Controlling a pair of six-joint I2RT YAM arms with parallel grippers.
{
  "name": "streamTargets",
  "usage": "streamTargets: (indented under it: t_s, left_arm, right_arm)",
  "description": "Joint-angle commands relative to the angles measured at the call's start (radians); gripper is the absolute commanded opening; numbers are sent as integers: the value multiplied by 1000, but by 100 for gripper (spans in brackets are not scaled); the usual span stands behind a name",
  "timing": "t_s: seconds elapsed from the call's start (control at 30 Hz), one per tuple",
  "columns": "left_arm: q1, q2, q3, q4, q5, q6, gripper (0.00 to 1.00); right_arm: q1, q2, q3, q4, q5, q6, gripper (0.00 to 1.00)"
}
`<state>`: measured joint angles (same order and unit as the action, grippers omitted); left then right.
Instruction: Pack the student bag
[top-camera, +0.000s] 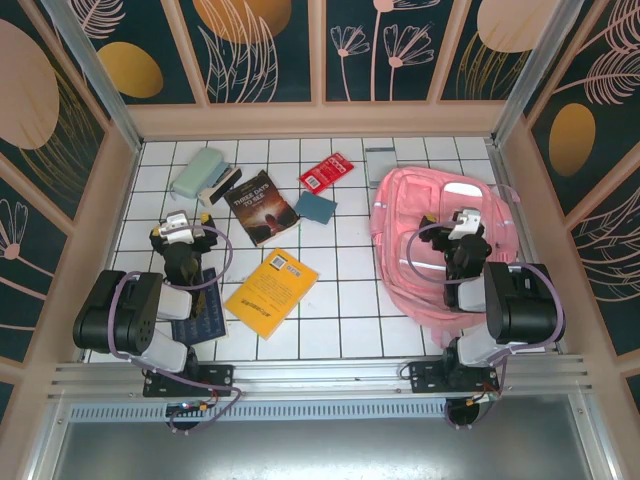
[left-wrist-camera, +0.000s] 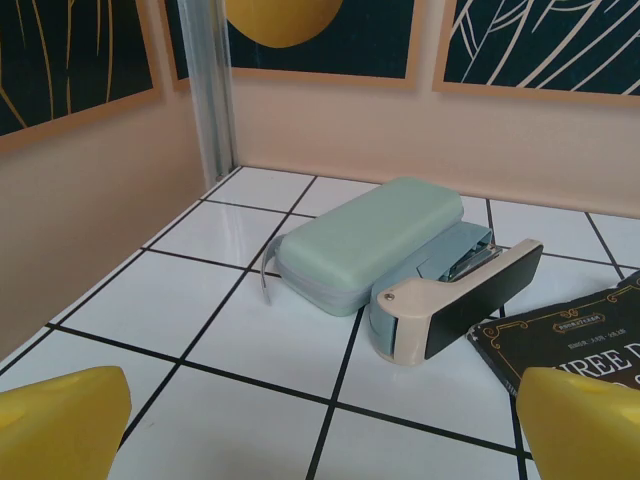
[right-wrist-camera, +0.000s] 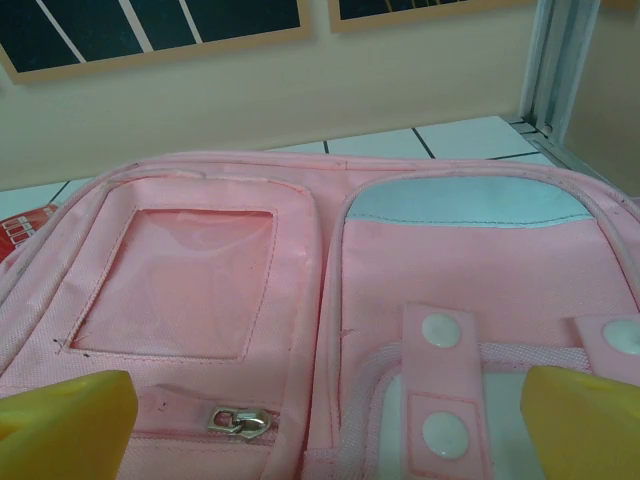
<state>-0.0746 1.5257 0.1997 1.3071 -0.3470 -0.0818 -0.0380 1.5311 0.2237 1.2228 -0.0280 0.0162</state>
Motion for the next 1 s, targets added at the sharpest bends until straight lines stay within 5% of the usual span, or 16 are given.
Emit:
streamTargets:
  t_s: [0.0, 0.77, 0.83, 0.97]
  left_arm:
    - [4, -1, 2, 41, 9, 8, 99]
    - [4, -12, 0, 46, 9, 11, 99]
    - [4, -69, 25, -41, -17, 4, 99]
    - [4, -224, 242, -558, -161, -89, 99]
  right_arm:
    - [-4, 7, 16, 9, -12, 1, 99]
    - [-4, 7, 17, 10, -10, 2, 99]
    - [3, 6, 15, 15, 10, -1, 99]
    - [44, -103, 103, -229, 164, 18, 99]
